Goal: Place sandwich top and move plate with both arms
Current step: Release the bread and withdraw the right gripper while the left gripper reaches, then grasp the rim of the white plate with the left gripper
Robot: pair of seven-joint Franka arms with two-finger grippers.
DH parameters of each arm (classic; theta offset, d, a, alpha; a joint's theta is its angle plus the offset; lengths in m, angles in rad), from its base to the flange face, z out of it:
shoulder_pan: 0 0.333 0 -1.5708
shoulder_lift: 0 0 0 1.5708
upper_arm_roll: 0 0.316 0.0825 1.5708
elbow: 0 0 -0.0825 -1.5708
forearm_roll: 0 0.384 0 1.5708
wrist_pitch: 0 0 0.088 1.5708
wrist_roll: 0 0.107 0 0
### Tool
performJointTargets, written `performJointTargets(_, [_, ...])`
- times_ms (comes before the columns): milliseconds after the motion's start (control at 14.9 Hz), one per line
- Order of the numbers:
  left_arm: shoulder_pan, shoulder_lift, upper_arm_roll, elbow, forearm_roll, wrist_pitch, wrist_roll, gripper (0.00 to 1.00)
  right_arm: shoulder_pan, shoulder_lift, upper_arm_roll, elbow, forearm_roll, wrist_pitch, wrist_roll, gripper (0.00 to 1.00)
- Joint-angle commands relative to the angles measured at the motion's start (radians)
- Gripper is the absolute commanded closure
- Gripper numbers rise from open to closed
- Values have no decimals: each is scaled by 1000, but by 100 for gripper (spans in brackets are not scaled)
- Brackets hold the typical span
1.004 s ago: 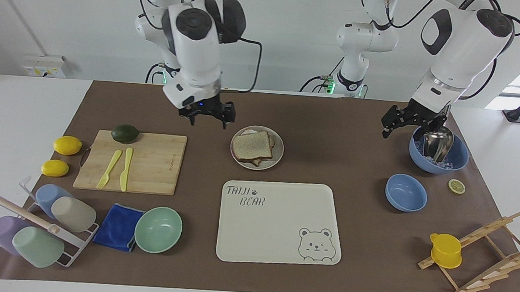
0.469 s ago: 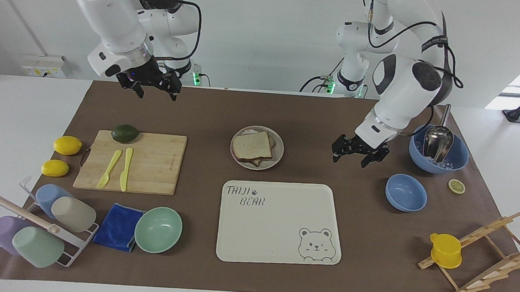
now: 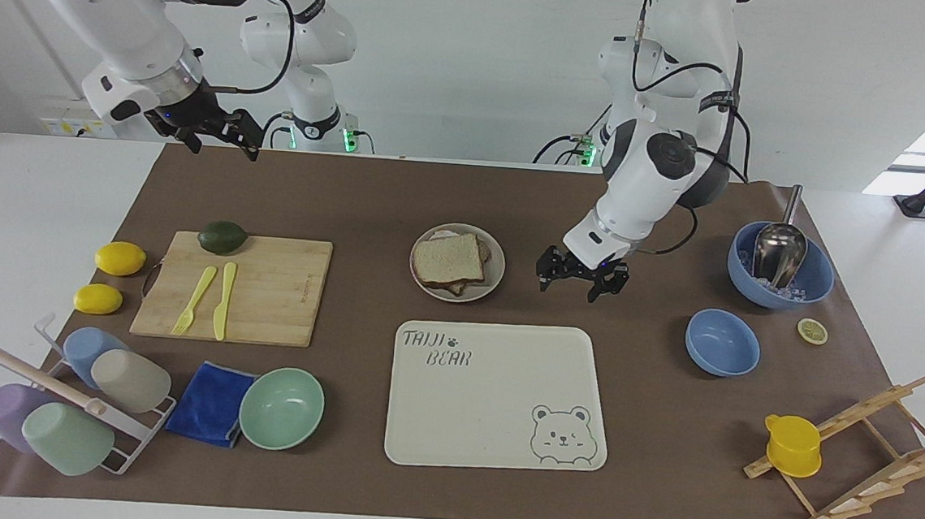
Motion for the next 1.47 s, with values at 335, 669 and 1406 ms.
performJointTargets(335, [-102, -79, 9, -199, -70, 63, -61, 7, -21, -37, 9, -65, -9, 78, -13, 0])
performJointTargets(669, [-171, -78, 9, -254, -115, 155, -232, 16, -7, -29, 24, -56, -32, 95, -19, 0])
performJointTargets(1406, [-206, -73, 9, -310, -208, 239, -272, 50, -40, -23, 75, -49, -75, 181, -90, 0])
